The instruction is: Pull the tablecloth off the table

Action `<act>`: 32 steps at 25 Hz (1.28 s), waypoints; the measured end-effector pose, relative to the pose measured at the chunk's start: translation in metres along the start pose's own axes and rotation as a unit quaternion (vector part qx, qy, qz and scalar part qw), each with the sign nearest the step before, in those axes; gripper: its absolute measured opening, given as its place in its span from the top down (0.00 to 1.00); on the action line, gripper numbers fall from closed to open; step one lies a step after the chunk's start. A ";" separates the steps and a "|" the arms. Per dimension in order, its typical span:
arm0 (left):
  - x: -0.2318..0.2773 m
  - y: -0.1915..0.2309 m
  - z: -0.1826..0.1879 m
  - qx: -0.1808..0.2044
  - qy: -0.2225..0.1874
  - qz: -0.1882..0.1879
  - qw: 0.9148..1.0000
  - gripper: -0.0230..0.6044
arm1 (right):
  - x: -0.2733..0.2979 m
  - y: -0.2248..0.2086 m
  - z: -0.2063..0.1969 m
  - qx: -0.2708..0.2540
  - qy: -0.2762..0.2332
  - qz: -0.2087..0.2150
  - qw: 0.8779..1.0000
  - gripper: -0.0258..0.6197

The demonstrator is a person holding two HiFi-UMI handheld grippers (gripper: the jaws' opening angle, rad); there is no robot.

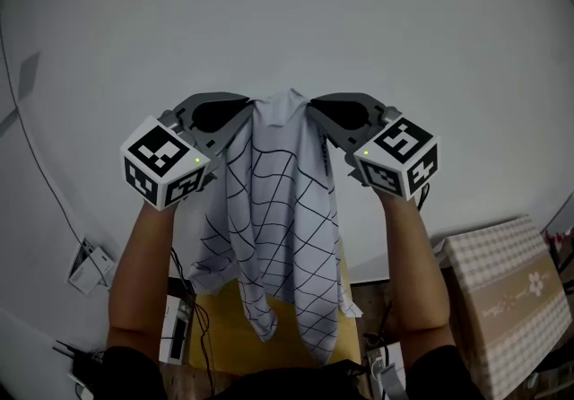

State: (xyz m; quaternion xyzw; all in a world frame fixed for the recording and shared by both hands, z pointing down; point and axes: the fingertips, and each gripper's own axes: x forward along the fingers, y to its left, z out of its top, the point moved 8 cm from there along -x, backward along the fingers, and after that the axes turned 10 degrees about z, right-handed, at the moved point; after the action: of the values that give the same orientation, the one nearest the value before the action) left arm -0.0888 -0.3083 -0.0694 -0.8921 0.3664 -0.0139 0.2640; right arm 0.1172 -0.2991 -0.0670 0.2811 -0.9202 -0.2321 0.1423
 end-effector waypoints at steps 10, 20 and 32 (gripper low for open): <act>-0.029 -0.014 0.046 0.001 -0.039 -0.008 0.999 0.94 | -0.022 0.025 0.050 -0.033 -0.021 -0.011 0.999 0.93; -0.028 -0.011 0.043 -0.033 -0.043 -0.025 0.998 0.94 | -0.022 0.023 0.051 -0.032 -0.022 -0.005 0.999 0.93; -0.023 -0.006 0.036 -0.019 -0.036 -0.029 0.999 0.94 | -0.021 0.019 0.041 -0.032 -0.018 -0.021 0.999 0.93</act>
State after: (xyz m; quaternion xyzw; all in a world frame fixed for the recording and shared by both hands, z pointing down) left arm -0.0941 -0.2726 -0.0934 -0.9071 0.3312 0.0178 0.2593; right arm 0.1094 -0.2586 -0.0955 0.2911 -0.9089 -0.2691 0.1293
